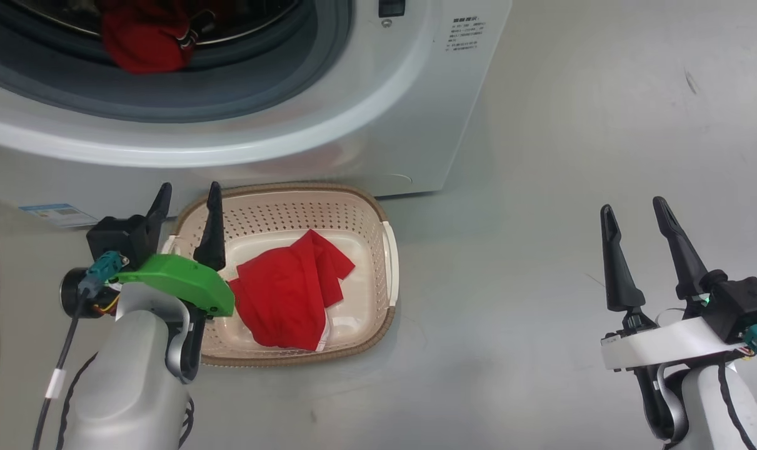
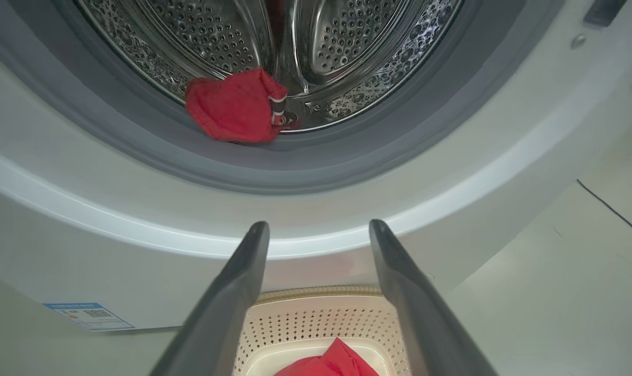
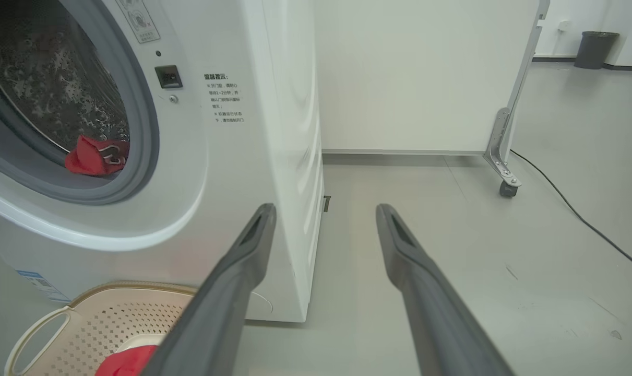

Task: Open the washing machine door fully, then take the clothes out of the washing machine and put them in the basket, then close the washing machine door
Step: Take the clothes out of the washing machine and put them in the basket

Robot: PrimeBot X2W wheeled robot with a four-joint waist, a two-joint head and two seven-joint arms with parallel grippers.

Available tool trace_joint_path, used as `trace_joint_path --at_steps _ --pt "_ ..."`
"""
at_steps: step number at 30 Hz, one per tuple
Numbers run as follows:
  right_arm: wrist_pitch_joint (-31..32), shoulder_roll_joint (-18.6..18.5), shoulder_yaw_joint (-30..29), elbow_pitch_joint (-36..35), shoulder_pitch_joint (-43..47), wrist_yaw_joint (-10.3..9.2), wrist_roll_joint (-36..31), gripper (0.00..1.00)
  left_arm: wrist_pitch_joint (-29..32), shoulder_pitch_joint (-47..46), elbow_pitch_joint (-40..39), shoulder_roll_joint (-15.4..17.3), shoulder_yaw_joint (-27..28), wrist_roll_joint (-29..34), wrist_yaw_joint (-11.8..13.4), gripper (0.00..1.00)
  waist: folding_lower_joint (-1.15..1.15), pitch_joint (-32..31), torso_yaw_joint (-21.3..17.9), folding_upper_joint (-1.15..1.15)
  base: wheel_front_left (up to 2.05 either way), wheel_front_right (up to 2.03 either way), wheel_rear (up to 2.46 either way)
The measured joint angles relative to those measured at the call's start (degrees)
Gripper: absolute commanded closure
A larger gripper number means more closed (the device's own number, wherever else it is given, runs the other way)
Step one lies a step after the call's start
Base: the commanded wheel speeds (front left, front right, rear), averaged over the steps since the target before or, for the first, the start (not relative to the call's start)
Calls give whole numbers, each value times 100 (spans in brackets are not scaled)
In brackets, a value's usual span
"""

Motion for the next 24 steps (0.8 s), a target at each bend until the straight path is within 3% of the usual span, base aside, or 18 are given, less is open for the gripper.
trace_joint_path --at_steps 11,24 --pt "1 -19 3 160 372 0 -127 0 -1 812 -931 1 129 288 88 0 0 -761 375 0 0 0 0" --pt "1 13 92 253 851 -7 -182 0 -1 1832 -1491 114 103 499 170 0 0 -1605 610 0 0 0 0"
